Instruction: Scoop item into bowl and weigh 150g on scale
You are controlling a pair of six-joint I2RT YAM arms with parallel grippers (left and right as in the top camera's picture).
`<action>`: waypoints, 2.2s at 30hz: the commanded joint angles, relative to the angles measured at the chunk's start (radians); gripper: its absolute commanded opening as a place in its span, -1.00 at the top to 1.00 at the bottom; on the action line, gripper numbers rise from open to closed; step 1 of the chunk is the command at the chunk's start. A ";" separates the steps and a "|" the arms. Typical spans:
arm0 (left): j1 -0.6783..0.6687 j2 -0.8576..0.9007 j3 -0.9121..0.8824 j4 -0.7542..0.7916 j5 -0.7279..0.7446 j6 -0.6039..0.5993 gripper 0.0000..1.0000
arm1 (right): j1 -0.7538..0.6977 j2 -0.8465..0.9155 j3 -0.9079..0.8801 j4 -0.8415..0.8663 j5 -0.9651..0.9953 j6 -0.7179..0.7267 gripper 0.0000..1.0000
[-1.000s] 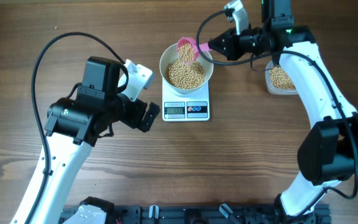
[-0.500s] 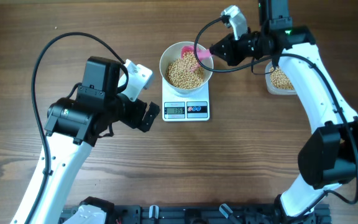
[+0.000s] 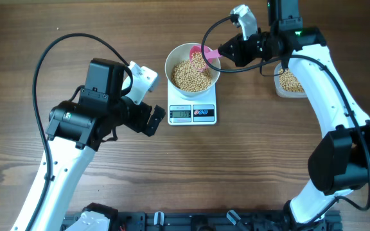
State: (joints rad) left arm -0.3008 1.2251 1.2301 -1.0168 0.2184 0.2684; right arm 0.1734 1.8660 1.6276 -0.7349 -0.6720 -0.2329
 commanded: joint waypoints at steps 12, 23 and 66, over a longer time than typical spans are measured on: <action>0.005 -0.002 0.011 0.003 0.006 0.013 -1.00 | 0.043 -0.108 0.016 -0.001 0.148 -0.080 0.91; 0.005 -0.002 0.011 0.003 0.006 0.013 -1.00 | 0.042 -0.108 0.016 -0.026 0.113 -0.044 0.91; 0.005 -0.002 0.011 0.003 0.006 0.013 -1.00 | 0.071 -0.109 0.016 -0.036 0.156 0.026 0.91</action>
State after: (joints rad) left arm -0.3008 1.2251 1.2301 -1.0168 0.2184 0.2684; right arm 0.2417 1.7741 1.6276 -0.7773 -0.5289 -0.2237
